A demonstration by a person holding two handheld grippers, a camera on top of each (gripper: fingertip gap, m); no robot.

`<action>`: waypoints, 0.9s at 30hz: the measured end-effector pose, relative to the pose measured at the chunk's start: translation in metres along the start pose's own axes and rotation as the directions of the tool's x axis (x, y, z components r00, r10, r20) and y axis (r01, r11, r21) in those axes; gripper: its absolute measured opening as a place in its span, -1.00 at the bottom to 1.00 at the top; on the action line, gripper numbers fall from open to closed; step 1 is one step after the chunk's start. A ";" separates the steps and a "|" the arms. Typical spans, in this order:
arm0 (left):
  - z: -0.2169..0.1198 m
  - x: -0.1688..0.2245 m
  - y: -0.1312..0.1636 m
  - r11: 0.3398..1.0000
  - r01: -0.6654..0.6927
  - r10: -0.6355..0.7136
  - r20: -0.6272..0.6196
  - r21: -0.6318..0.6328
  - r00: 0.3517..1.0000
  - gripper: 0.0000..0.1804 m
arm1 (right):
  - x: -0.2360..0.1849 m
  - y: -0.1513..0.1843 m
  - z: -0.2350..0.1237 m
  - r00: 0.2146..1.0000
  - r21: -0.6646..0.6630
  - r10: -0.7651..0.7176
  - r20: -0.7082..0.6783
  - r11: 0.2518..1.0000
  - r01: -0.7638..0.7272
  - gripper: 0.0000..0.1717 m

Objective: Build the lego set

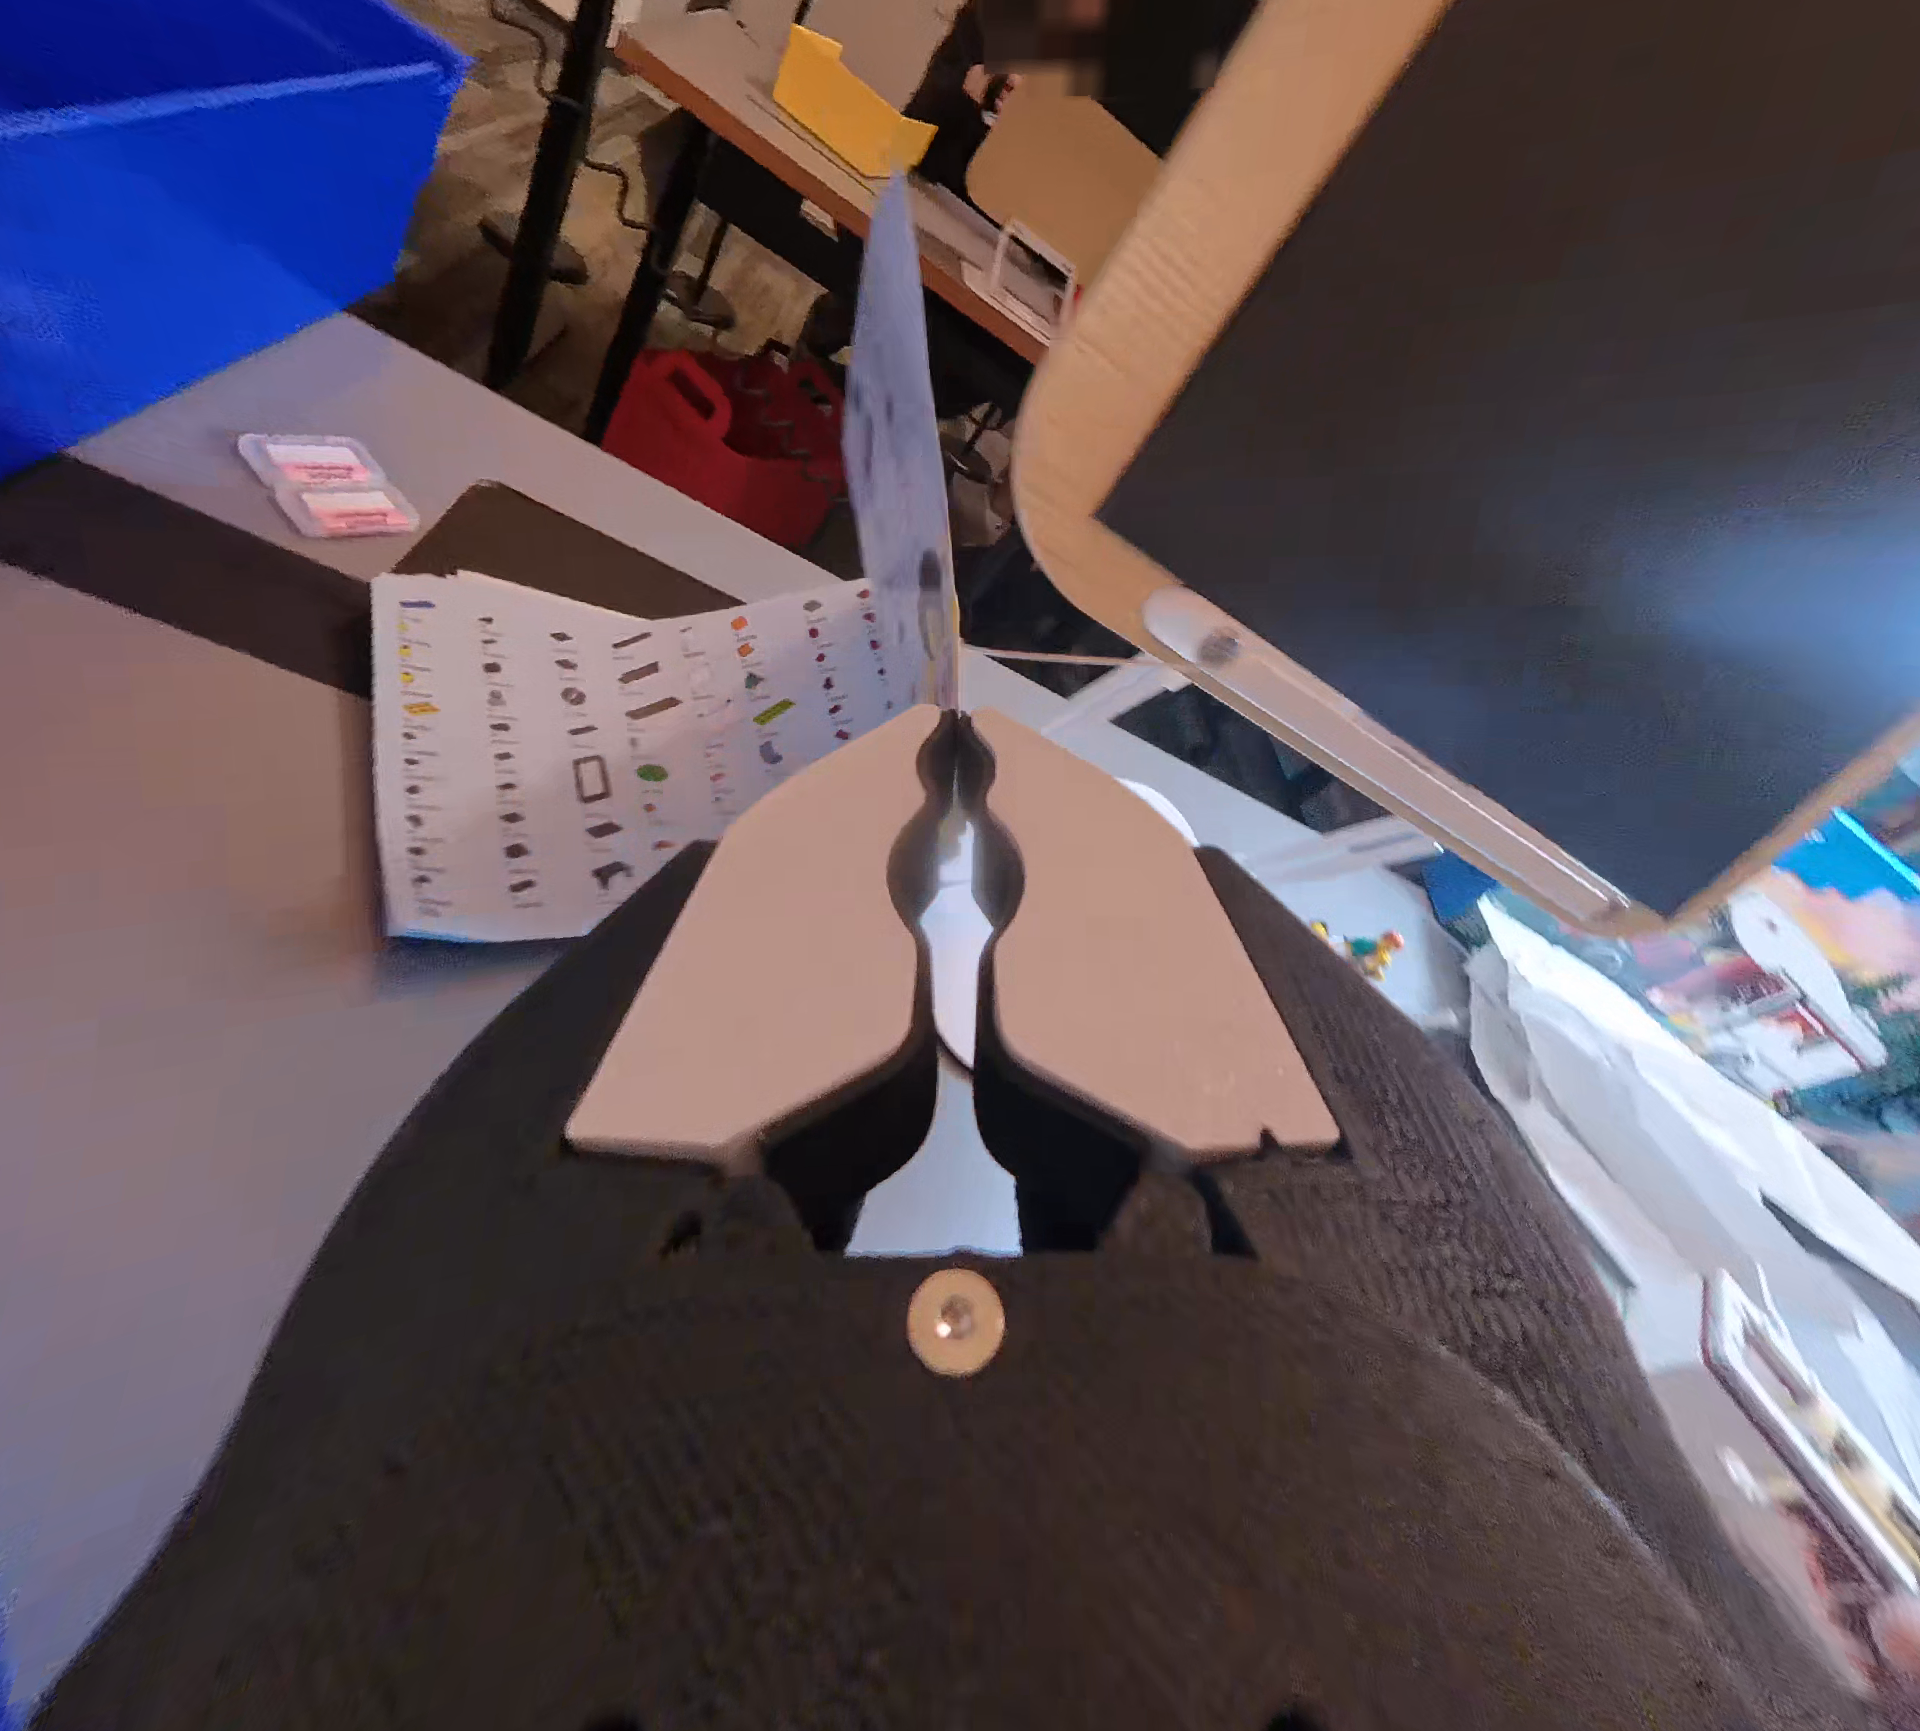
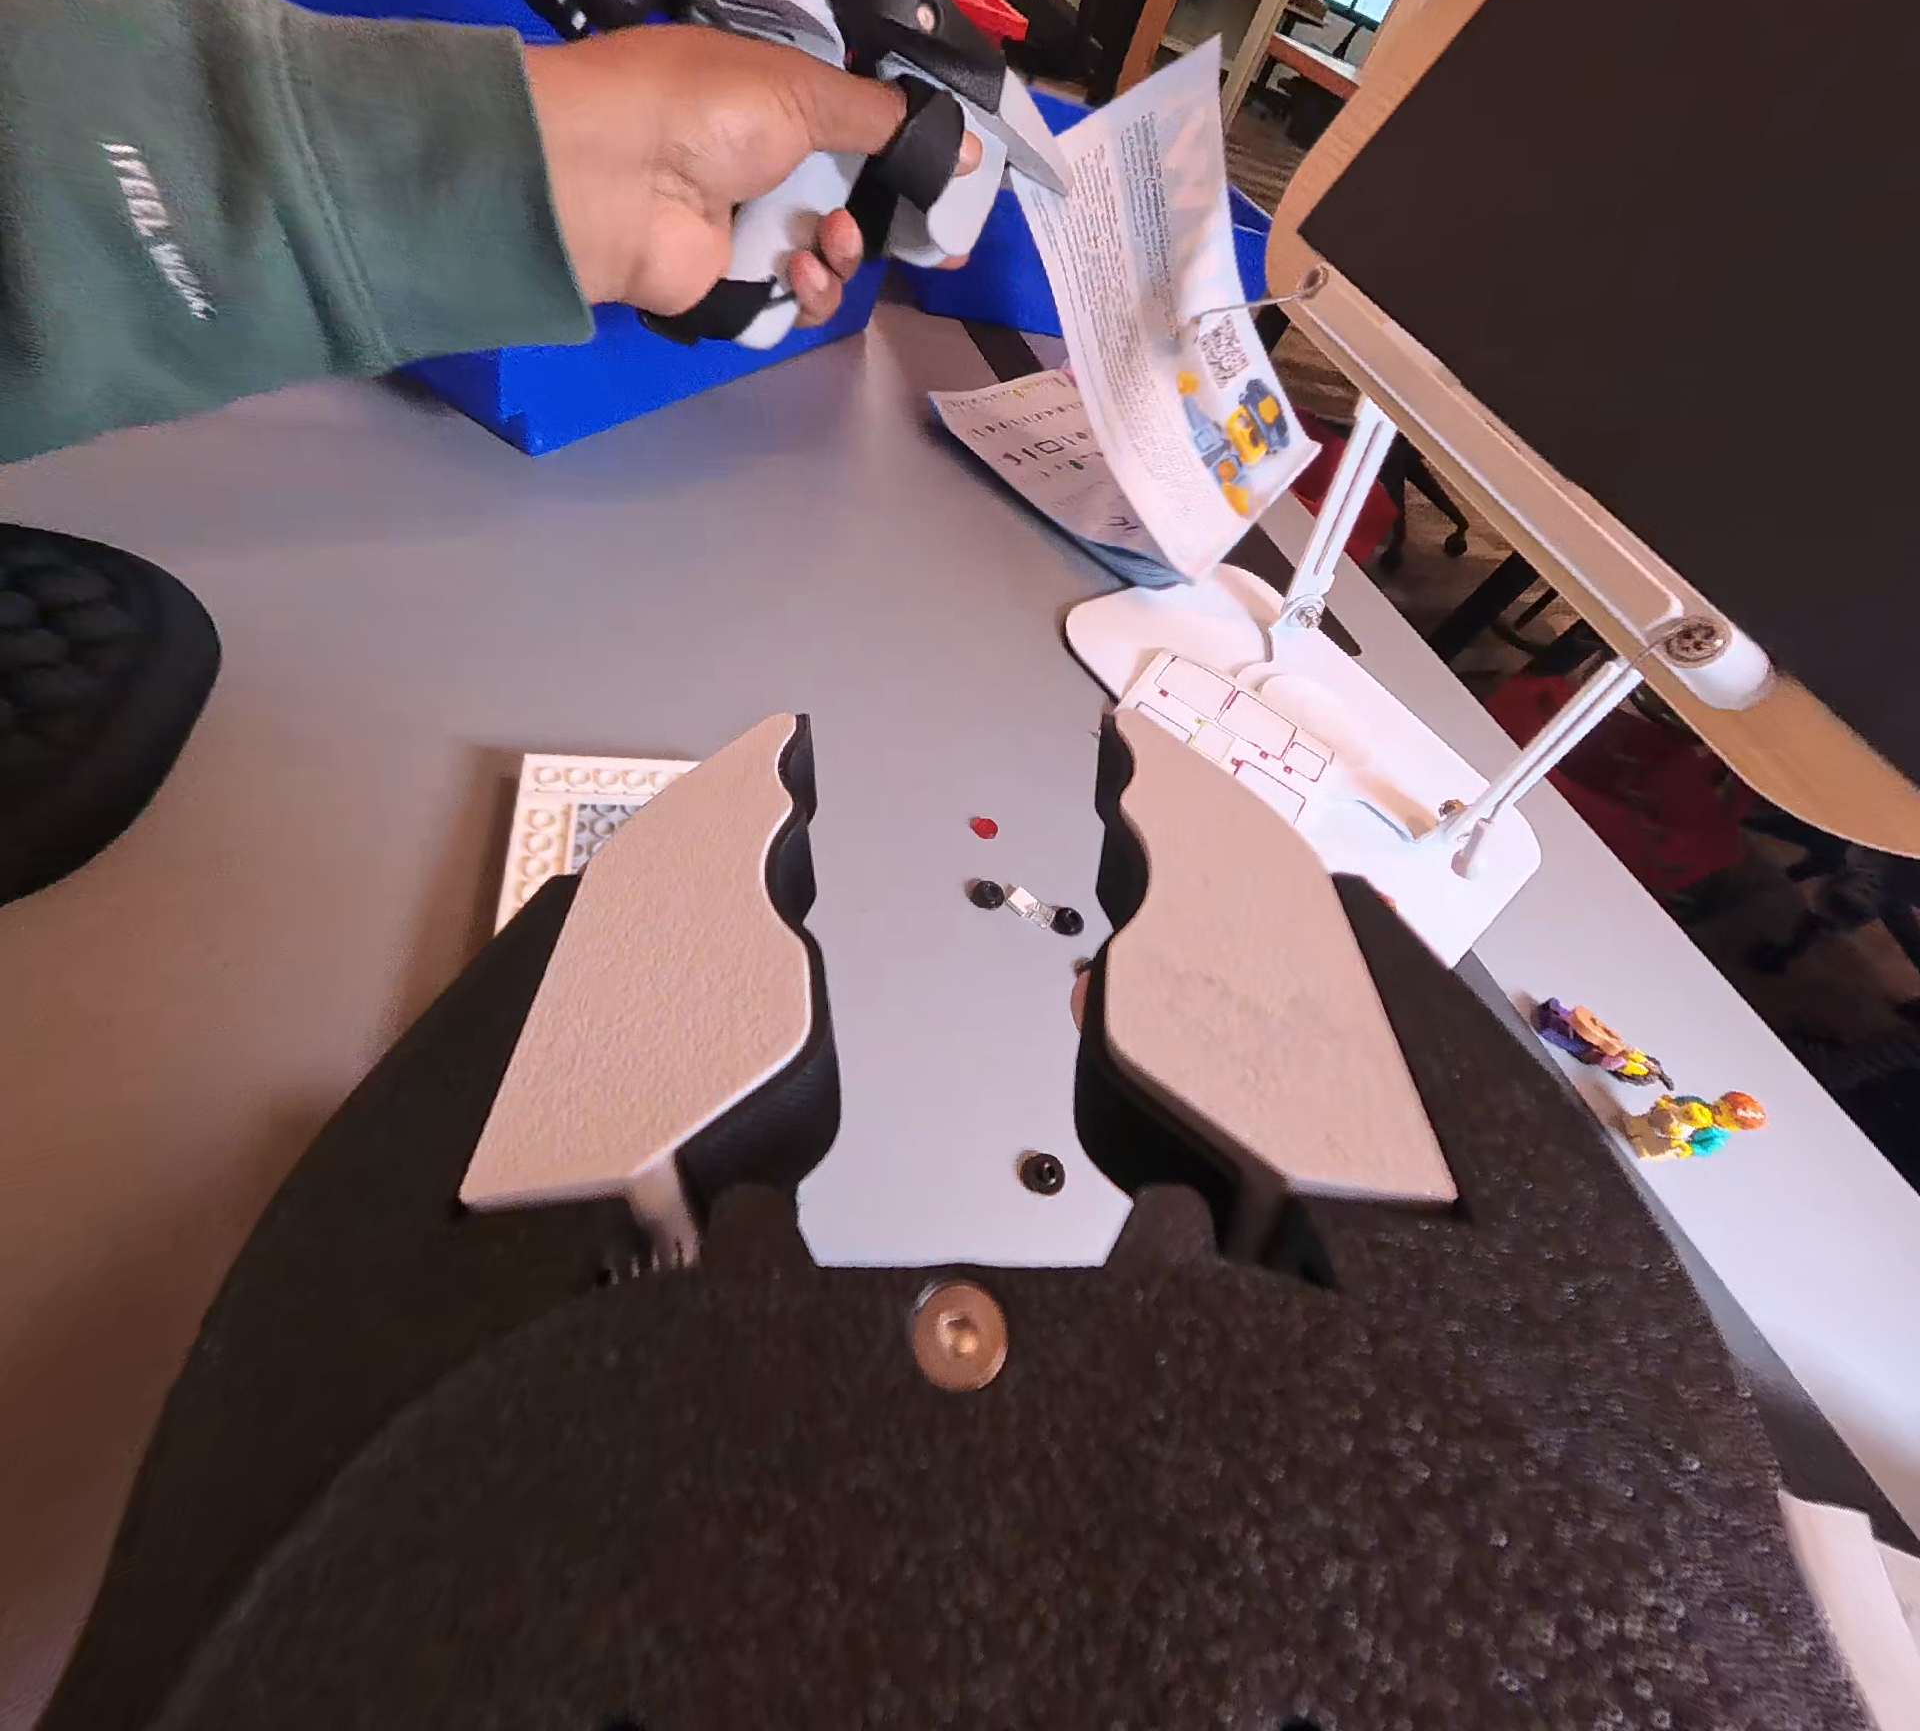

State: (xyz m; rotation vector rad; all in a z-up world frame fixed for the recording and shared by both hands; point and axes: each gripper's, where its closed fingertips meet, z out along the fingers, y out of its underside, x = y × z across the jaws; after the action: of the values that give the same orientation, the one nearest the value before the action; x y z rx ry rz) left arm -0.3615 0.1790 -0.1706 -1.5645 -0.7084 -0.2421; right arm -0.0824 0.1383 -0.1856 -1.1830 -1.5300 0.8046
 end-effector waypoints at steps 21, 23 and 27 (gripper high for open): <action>-0.100 0.198 0.112 0.790 -0.603 0.439 -0.582 -0.113 0.685 -1.00 | -0.025 0.010 -0.021 1.000 -0.080 -0.019 -0.012 0.997 0.018 -0.39; -0.103 0.223 0.140 0.760 -0.646 0.448 -0.657 -0.077 0.606 -1.00 | -0.023 0.018 -0.028 1.000 -0.098 0.000 -0.024 0.995 -0.002 -0.39; -0.117 0.240 0.139 0.746 -0.664 0.406 -0.760 -0.045 0.508 -0.62 | -0.018 0.037 -0.044 0.996 -0.129 0.070 -0.064 0.989 -0.077 -0.39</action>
State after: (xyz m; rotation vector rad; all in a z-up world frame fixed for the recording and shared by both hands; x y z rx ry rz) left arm -0.0643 0.1410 -0.1368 -1.7507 0.5057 -0.4751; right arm -0.0290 0.1297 -0.2128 -1.3549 -1.5164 0.7195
